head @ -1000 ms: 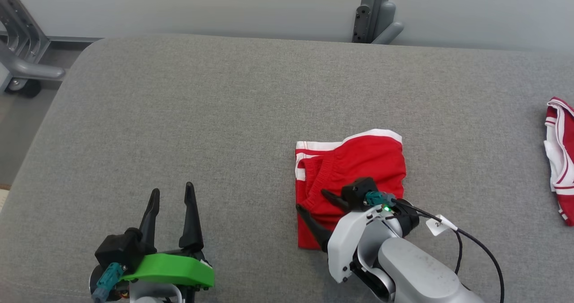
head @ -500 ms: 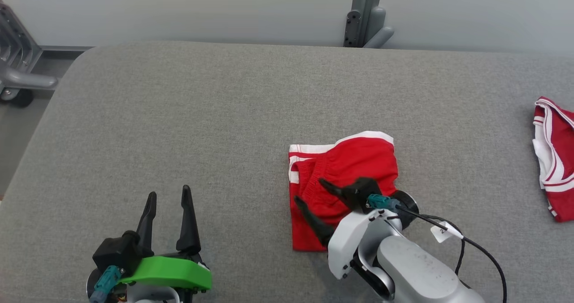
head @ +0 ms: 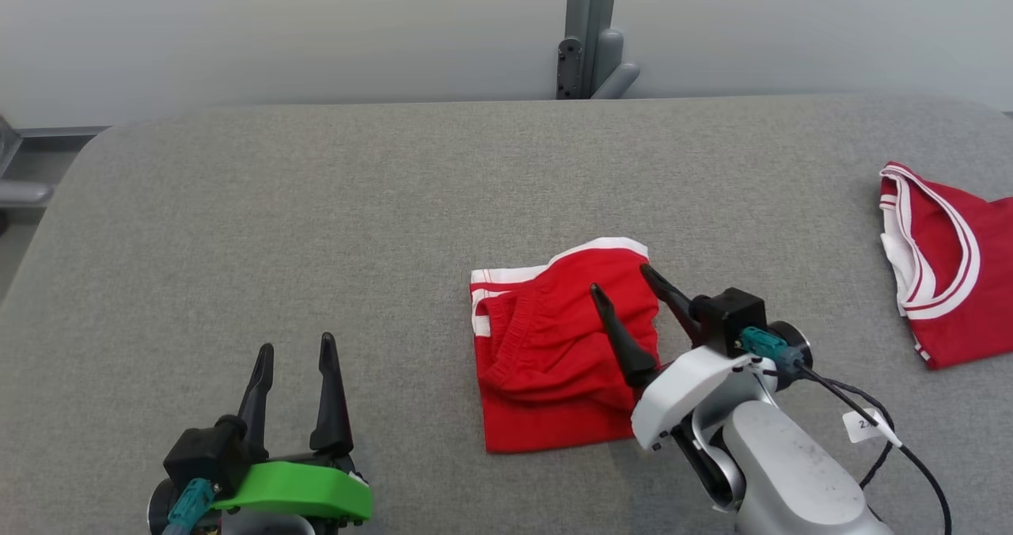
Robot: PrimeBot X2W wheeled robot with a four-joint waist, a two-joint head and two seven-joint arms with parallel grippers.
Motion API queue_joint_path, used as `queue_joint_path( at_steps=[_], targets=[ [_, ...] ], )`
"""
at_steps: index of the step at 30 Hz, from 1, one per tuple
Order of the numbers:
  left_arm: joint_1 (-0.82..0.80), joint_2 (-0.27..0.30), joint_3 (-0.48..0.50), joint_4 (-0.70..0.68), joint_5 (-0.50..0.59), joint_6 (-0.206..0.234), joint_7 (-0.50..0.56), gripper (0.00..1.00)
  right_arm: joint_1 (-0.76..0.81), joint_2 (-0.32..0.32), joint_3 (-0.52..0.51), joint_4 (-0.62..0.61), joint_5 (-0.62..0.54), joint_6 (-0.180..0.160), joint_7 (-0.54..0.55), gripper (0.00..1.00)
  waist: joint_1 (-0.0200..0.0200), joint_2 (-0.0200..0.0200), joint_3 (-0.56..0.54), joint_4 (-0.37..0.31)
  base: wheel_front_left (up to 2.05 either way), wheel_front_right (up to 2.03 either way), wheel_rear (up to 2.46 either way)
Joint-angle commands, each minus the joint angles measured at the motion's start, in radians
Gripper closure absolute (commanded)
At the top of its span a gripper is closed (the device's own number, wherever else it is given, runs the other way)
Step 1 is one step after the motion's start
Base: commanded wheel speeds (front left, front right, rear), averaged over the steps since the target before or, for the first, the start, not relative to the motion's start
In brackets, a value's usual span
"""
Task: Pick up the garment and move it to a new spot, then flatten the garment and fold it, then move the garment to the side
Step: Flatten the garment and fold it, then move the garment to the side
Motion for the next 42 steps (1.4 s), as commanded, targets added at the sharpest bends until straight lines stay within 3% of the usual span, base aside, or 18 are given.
queue_joint_path(
  at_steps=[1,16,25,42],
  targets=[
    [0.012,0.000,0.004,-0.005,0.005,0.002,-0.002,0.00,0.020,-0.002,-0.020,-0.013,-0.013,0.000,-0.008,0.00,0.0000,0.0070,-0.008,-0.019,0.00,0.00,0.00],
    [0.039,0.011,0.041,-0.030,0.075,0.005,-0.002,0.00,0.260,-0.001,-0.323,-0.321,-0.127,0.000,-0.016,0.00,0.0000,0.0070,-0.018,-0.070,0.00,0.00,0.00],
    [0.074,0.007,0.075,-0.033,0.102,-0.001,-0.002,0.00,0.362,-0.001,-0.355,-0.406,-0.096,0.000,-0.016,0.00,0.0000,0.0070,-0.026,-0.081,0.00,0.00,0.00],
    [0.076,0.002,0.087,-0.028,0.115,-0.012,-0.002,0.00,0.366,-0.001,-0.381,-0.411,-0.076,0.000,-0.017,0.00,0.0000,0.0070,-0.023,-0.068,0.00,0.00,0.00]
  ],
)
